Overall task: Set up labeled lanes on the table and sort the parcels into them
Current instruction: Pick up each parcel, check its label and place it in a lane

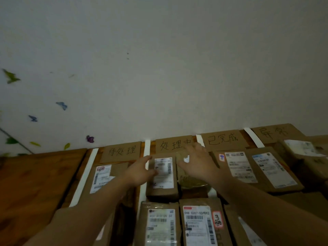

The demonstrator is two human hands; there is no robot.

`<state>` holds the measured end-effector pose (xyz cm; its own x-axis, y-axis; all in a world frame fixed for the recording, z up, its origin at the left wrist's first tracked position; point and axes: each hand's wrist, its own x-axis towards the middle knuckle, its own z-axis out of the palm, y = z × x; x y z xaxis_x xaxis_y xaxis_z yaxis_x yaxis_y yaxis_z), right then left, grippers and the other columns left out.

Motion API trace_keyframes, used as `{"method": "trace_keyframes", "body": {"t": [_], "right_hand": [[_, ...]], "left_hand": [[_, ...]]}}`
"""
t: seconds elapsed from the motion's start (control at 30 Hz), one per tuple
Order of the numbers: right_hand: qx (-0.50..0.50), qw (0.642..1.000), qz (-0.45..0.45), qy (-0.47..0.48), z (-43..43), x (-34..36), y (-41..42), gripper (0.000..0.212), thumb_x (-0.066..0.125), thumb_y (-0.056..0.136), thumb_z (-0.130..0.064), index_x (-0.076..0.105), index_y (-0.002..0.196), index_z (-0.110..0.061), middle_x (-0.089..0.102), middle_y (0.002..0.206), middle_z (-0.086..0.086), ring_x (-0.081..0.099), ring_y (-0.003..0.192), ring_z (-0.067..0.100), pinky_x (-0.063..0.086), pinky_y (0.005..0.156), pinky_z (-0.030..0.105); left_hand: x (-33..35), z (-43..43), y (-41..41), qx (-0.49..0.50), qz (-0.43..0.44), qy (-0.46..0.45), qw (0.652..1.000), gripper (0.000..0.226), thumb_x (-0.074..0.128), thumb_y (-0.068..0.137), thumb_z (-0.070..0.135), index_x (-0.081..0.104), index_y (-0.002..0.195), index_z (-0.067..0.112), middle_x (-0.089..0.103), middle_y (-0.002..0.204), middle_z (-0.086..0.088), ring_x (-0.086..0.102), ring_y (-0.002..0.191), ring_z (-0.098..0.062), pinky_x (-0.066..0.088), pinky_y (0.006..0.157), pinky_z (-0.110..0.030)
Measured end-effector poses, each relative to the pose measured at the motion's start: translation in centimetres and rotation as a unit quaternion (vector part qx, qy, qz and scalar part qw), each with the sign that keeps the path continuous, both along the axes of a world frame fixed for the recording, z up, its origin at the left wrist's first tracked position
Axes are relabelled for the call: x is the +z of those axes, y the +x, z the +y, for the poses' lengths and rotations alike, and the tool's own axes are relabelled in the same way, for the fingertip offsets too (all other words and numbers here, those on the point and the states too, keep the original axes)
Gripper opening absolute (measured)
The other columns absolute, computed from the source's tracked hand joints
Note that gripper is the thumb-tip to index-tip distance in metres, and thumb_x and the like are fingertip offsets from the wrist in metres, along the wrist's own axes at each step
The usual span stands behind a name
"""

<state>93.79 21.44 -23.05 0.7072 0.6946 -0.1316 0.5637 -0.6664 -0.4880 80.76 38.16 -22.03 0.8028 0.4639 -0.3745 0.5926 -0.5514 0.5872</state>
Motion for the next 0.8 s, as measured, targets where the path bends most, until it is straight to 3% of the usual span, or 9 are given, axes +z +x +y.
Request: {"method": "trace_keyframes", "body": {"t": [0.1,0.27,0.37,0.5,0.63,0.8], "right_hand": [[0.046,0.999,0.000,-0.001,4.0,1.6,-3.8,0.067,0.050,0.090,-0.054,0.031,0.147,-0.025,0.027,0.153,0.007,0.023,0.140,0.028,0.025,0.113,0.043],[0.122,0.992,0.008,0.002,12.3,3.5,-13.8,0.068,0.051,0.089,-0.053,0.035,0.146,-0.020,0.032,0.149,0.009,0.031,0.137,0.028,0.031,0.109,0.037],[0.167,0.986,0.022,0.010,17.5,4.0,-21.9,0.066,0.054,0.090,-0.051,0.036,0.145,-0.020,0.033,0.149,0.009,0.033,0.136,0.027,0.031,0.107,0.034],[0.205,0.975,0.081,0.036,24.4,4.8,-31.6,0.067,0.055,0.090,-0.052,0.034,0.147,-0.021,0.030,0.151,0.007,0.042,0.129,0.026,0.040,0.103,0.036],[0.255,0.962,0.101,0.013,30.7,5.4,-38.6,0.073,0.052,0.089,-0.058,0.029,0.149,-0.022,0.020,0.156,0.007,0.031,0.139,0.028,0.035,0.108,0.036],[0.286,0.955,0.070,-0.012,38.1,5.5,-43.7,0.072,0.050,0.088,-0.062,0.031,0.147,-0.026,0.023,0.156,0.007,0.025,0.141,0.029,0.029,0.113,0.042]], "left_hand": [[2.1,3.2,-5.4,0.004,0.002,0.036,0.999,0.049,0.057,0.093,0.030,0.041,0.139,0.022,0.043,0.141,0.009,0.046,0.122,-0.013,0.037,0.099,-0.026],[4.1,10.2,-18.2,0.083,-0.003,0.078,0.993,0.061,0.060,0.091,0.034,0.036,0.144,0.019,0.040,0.148,-0.004,0.045,0.128,-0.019,0.038,0.096,-0.022],[4.7,14.1,-27.6,0.127,-0.017,0.074,0.989,0.050,0.061,0.091,0.030,0.039,0.136,0.027,0.032,0.148,0.008,0.042,0.125,-0.010,0.035,0.100,-0.019],[5.2,19.9,-39.4,0.199,0.000,0.078,0.977,0.065,0.063,0.089,0.034,0.033,0.145,0.019,0.030,0.152,-0.007,0.037,0.135,-0.025,0.034,0.105,-0.027],[6.2,24.8,-48.4,0.253,0.002,0.075,0.965,0.069,0.062,0.089,0.037,0.029,0.147,0.020,0.024,0.155,-0.008,0.031,0.139,-0.026,0.033,0.105,-0.030],[7.0,31.0,-54.9,0.299,-0.001,0.069,0.952,0.068,0.061,0.090,0.034,0.027,0.148,0.021,0.026,0.154,-0.008,0.034,0.136,-0.026,0.034,0.102,-0.029]]}}
